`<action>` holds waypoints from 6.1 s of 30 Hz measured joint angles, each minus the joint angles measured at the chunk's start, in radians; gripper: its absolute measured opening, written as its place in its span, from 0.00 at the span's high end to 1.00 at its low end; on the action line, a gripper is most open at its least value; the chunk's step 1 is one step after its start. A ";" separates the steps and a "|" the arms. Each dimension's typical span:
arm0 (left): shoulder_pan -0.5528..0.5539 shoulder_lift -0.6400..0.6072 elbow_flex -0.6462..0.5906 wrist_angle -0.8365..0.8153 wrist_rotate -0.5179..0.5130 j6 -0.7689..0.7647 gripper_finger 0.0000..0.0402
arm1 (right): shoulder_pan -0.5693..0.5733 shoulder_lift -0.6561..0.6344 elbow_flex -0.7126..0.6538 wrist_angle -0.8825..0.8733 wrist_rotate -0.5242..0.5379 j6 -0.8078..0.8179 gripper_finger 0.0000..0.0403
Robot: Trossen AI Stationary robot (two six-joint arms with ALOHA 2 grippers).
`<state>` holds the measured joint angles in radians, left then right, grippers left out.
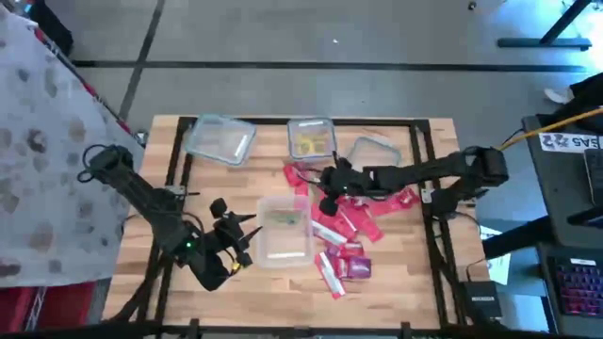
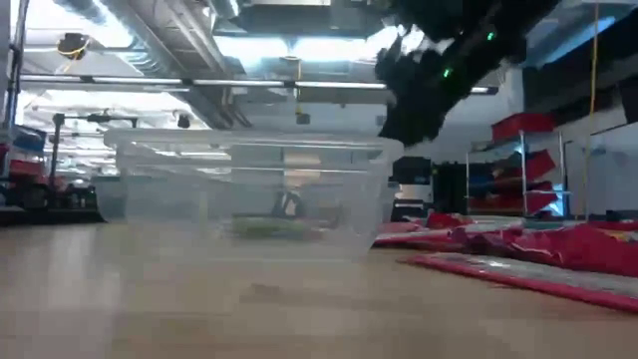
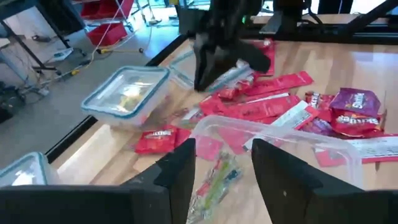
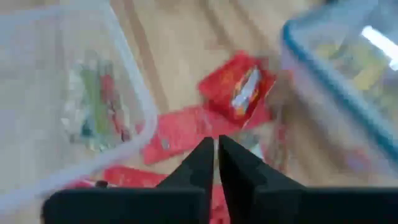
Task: Sort candy
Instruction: Put the green candy stick into the rectangular transparent bin, then put the red candy stick into the rectangular transparent bin
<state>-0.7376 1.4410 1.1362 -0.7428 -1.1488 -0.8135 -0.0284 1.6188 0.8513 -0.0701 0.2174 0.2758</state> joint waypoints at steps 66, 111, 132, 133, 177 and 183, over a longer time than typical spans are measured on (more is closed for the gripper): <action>0.008 0.000 0.000 -0.003 -0.010 0.002 0.64 | 0.144 0.213 0.196 0.166 -0.022 -0.284 0.81; 0.001 0.000 0.000 -0.003 0.006 -0.003 0.64 | -0.132 0.150 -0.099 0.206 0.139 0.133 0.62; -0.001 0.000 0.000 -0.006 0.009 -0.010 0.64 | -0.114 0.112 -0.104 0.138 0.053 0.063 0.99; -0.001 0.000 0.000 -0.006 0.010 -0.010 0.64 | -0.103 0.089 -0.104 0.138 0.065 0.060 0.99; 0.055 0.000 0.000 -0.039 -0.011 0.013 0.64 | 0.137 0.071 0.253 -0.022 0.106 -0.187 0.65; 0.161 0.000 0.000 -0.103 0.015 0.014 0.64 | 0.212 -0.125 0.275 -0.303 0.298 -0.203 0.68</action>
<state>-0.5769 1.4410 1.1358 -0.8456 -1.1337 -0.7998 0.1833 1.4938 1.1259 -0.3735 0.5159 0.0730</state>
